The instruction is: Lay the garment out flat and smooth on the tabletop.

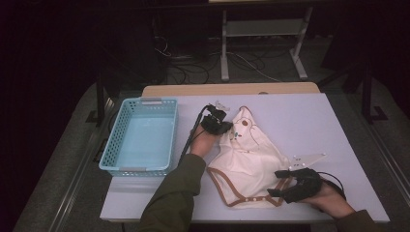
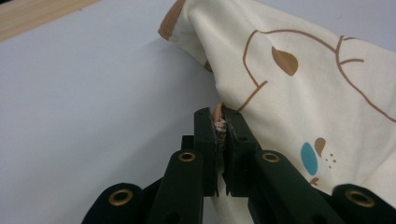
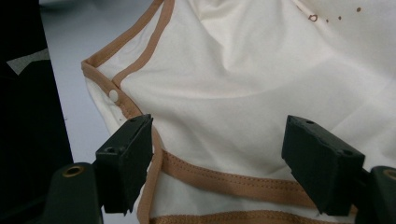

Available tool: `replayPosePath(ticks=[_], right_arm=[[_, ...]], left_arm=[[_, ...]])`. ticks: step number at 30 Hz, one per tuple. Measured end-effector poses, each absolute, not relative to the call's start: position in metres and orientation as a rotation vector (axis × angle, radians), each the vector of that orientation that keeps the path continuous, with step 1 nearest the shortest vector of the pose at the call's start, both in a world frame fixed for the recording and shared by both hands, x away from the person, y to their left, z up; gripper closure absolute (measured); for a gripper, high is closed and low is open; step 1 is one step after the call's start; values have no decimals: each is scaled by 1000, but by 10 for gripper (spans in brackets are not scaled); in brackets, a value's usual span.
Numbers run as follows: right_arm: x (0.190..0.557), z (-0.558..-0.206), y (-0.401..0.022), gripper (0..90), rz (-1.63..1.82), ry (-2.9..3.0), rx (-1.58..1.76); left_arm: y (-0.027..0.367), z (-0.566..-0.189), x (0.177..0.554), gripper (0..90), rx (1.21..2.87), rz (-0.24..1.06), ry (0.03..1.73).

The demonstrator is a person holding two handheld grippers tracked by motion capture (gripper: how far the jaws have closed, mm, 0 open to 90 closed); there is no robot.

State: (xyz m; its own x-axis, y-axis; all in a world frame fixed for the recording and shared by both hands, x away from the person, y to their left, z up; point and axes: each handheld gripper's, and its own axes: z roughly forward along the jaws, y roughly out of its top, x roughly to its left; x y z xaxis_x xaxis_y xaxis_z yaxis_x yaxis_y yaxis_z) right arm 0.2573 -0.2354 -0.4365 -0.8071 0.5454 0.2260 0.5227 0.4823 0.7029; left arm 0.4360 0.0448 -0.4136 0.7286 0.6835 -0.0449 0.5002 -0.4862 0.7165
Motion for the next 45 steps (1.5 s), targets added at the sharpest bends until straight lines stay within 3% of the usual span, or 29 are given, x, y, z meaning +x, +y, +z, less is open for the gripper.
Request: replayPosePath(ticks=[16,34,45], right_arm=[[257,-436,-236,240,1254,2682,966],[257,-436,-236,240,1253,2682,960],[257,-436,-236,240,1254,2682,964]], left_arm=[[64,-399,447,843,2140,374,971],[74,-415,460,827,2176,450,1153],[83,-401,443,533,2095,428,1153]])
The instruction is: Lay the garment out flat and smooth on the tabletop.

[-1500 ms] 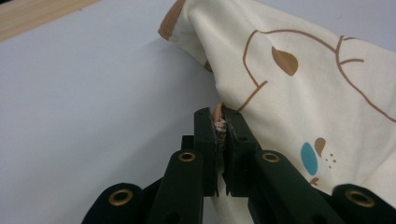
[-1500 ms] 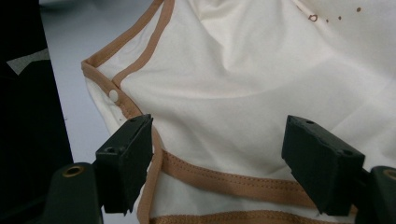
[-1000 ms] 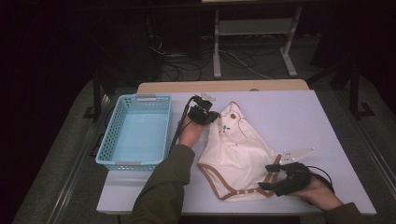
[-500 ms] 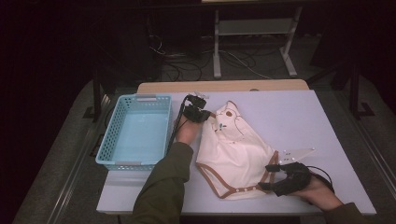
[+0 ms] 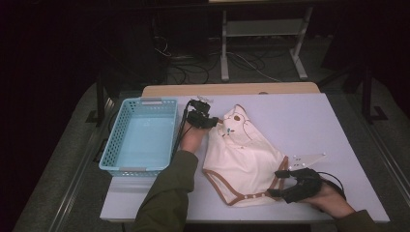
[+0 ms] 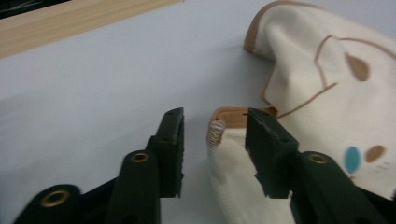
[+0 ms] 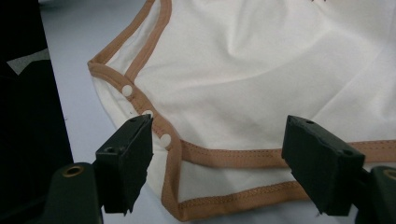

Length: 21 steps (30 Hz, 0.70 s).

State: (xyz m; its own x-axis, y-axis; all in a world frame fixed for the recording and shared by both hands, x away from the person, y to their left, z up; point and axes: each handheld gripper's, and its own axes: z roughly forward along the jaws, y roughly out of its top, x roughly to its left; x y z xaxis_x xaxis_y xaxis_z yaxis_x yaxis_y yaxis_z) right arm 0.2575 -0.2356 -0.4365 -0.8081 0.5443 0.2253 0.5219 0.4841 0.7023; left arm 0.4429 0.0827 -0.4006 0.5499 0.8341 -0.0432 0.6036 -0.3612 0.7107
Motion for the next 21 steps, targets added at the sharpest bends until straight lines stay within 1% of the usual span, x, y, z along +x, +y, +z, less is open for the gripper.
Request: replayPosePath(ticks=[2,6,11,14,21], right_arm=[[258,-437,-236,240,1253,2681,965],[258,-437,-236,240,1254,2680,967],[258,-437,-235,241,1251,2679,965],[259,-437,-235,240,1250,2679,968],[260,-437,-235,240,1252,2675,978]], left_arm=[[82,-399,438,486,2081,408,1142],[80,-398,425,422,2066,375,1108],[80,-398,412,372,2056,340,1067],[80,-397,403,339,2080,335,1026],[79,-395,388,267,2058,303,987]])
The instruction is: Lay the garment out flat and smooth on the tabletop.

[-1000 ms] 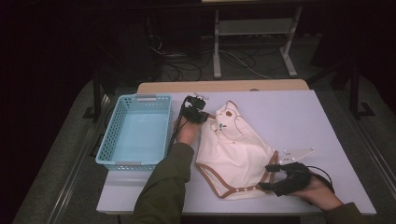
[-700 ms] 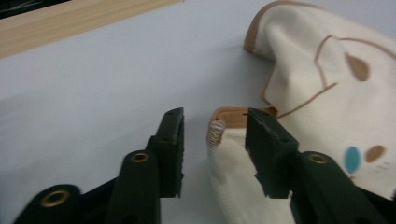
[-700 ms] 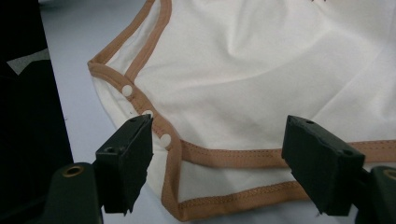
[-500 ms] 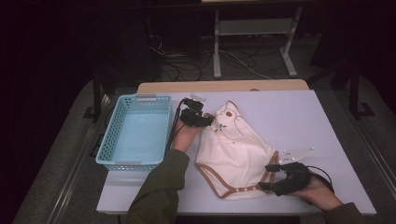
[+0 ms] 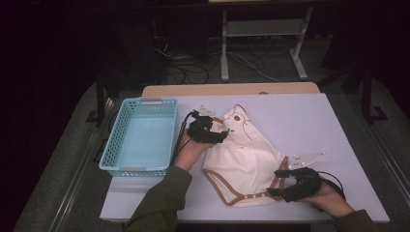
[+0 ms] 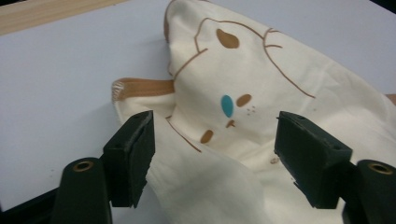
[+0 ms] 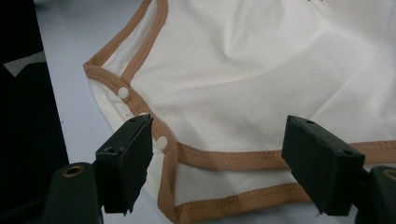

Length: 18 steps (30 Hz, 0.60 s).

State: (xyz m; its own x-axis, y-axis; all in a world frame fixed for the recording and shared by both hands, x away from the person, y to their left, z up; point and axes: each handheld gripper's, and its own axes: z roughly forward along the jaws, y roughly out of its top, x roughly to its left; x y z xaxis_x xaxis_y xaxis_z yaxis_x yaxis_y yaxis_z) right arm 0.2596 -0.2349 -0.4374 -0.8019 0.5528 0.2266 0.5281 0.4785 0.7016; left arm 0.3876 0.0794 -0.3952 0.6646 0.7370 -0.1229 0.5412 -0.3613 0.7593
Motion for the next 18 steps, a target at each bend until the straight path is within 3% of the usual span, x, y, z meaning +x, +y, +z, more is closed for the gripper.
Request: replayPosePath(ticks=[18], right_arm=[[263,-438,-234,241,1262,2658,1012]], left_arm=[[79,-404,333,101,2079,268,847]])
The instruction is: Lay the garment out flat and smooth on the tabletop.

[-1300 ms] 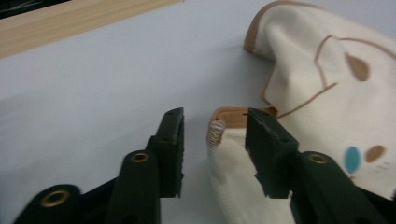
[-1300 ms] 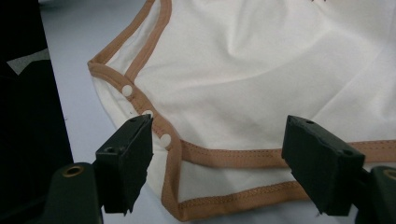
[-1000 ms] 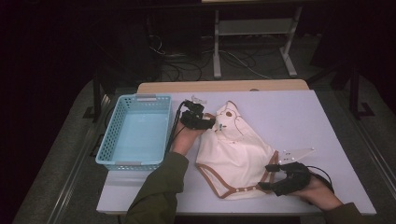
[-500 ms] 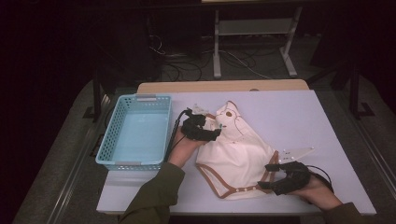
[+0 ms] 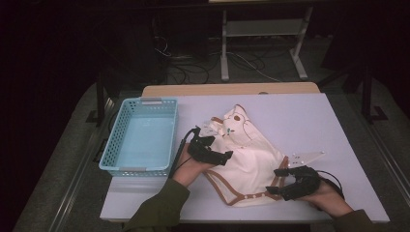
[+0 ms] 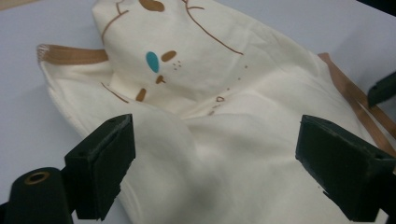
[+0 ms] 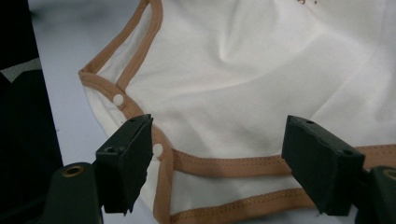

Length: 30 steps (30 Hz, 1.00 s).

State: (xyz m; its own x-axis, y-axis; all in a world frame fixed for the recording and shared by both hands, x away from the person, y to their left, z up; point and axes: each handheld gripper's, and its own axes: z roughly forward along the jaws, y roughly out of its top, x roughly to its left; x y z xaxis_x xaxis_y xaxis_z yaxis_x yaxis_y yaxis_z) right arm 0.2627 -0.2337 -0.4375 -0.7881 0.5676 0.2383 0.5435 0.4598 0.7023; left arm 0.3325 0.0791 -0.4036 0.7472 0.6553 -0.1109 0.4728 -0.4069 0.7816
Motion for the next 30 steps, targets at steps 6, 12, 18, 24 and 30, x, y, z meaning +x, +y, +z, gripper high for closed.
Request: replayPosePath(ticks=[6,12,18,24,30], right_arm=[[264,-436,-234,241,1279,2634,1032],[266,-434,-233,240,1295,2618,1029],[270,-433,-233,241,1307,2605,1044],[272,-429,-233,241,1331,2584,1044],[275,-427,-234,241,1344,2573,1046]], left_arm=[[81,-408,317,50,2087,248,793],[81,-414,303,0,2095,222,777],[81,-421,292,0,2128,209,745],[83,-425,284,0,2152,207,720],[87,-428,279,0,2137,192,718]])
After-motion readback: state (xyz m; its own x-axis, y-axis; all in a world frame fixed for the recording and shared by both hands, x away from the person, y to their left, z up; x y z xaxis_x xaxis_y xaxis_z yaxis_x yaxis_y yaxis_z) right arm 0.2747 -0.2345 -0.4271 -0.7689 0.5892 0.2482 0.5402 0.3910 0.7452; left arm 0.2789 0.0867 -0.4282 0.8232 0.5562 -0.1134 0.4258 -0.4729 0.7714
